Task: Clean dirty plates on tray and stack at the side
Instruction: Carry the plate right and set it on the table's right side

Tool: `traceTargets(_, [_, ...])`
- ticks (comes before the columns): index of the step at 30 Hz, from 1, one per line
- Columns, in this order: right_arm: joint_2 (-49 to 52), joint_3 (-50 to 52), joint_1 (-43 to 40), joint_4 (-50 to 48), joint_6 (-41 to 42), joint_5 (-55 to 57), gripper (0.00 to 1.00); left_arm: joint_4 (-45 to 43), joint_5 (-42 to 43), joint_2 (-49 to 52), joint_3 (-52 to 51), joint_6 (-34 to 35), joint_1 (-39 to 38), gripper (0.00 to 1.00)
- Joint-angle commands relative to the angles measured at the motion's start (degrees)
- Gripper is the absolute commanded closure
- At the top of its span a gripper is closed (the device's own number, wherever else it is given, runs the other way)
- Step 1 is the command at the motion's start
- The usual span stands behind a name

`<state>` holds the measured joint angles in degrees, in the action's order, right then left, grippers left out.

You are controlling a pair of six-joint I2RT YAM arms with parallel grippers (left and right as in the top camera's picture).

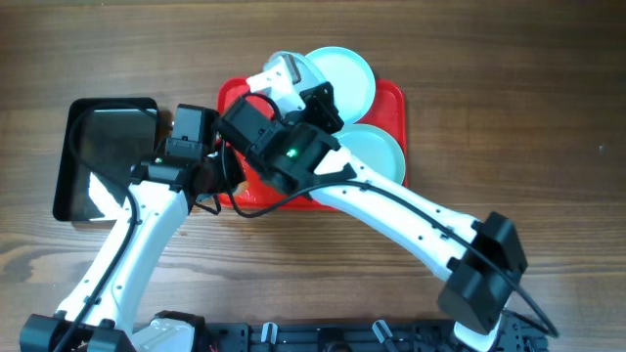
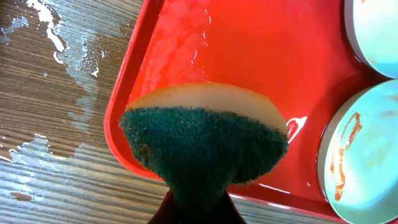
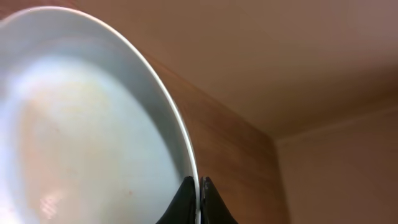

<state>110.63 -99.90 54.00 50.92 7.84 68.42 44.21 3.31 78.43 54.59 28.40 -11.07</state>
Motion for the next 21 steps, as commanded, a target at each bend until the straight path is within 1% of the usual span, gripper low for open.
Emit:
traceTargets(1, [0.5, 0.5, 2.1, -0.8, 1.7, 5.5, 0.96, -0.4, -0.4, 0.4, -0.4, 0.3, 0.3, 0.96])
traceTargets(2, [0.5, 0.6, 2.1, -0.8, 0.5, -2.5, 0.96, -0.5, -0.4, 0.5, -0.4, 0.3, 0.3, 0.96])
traceTargets(3, [1.0, 1.2, 1.3, -1.0, -3.5, -13.6, 0.96, -0.5, -0.4, 0.4, -0.4, 0.4, 0.3, 0.96])
traceTargets(4, [1.3, 1.4, 0.4, 0.8, -1.8, -17.4, 0.96, -0.4, -0.3, 0.4, -0.4, 0.3, 0.3, 0.96])
traceTargets(6, [0.9, 1.2, -1.3, 4.9, 11.6, -18.0, 0.96, 0.0, -0.4, 0.4, -0.4, 0.3, 0.3, 0.96])
traceTargets(7, [0.2, 1.0, -2.2, 5.6, 15.2, -20.3, 0.96, 0.2, -0.4, 0.4, -0.4, 0.3, 0.3, 0.96])
traceTargets(10, [-3.3, -0.2, -6.2, 3.5, 16.2, -32.6, 0.96, -0.2, -0.4, 0.5, -1.1, 0.3, 0.3, 0.96])
traceTargets(12, [-7.0, -0.9, -10.3, 2.8, 16.3, -38.1, 0.96, -0.5, -0.4, 0.5, -1.8, -1.0, 0.3, 0.96])
traceTargets(14, [-10.4, -1.0, -16.1, 3.1, 16.4, -44.5, 0.96, -0.8, -0.4, 0.5, -2.5, -1.0, 0.3, 0.96])
traceTargets(16, [-12.6, -1.0, -23.4, 5.0, 16.4, -53.4, 0.96, -1.2, -0.4, 0.4, -2.6, -1.0, 0.3, 0.96])
traceTargets(18, [-13.2, -1.0, -31.6, 8.0, 16.3, -60.9, 0.96, -2.0, -0.3, 0.5, -2.6, -1.0, 0.3, 0.96])
traceTargets(19, [-13.0, -0.8, -36.2, 9.6, 16.3, -63.8, 0.96, -2.3, -0.3, 0.4, -2.6, -1.0, 0.3, 0.96])
traceTargets(20, [-12.7, -0.5, -39.0, 10.3, 16.2, -65.3, 0.96, -2.4, -0.3, 0.4, -2.6, -1.0, 0.3, 0.96])
traceTargets(21, [-12.6, 0.7, -44.3, 10.7, 15.6, -68.1, 0.96, -2.4, -0.3, 0.5, -2.6, -1.0, 0.3, 0.96])
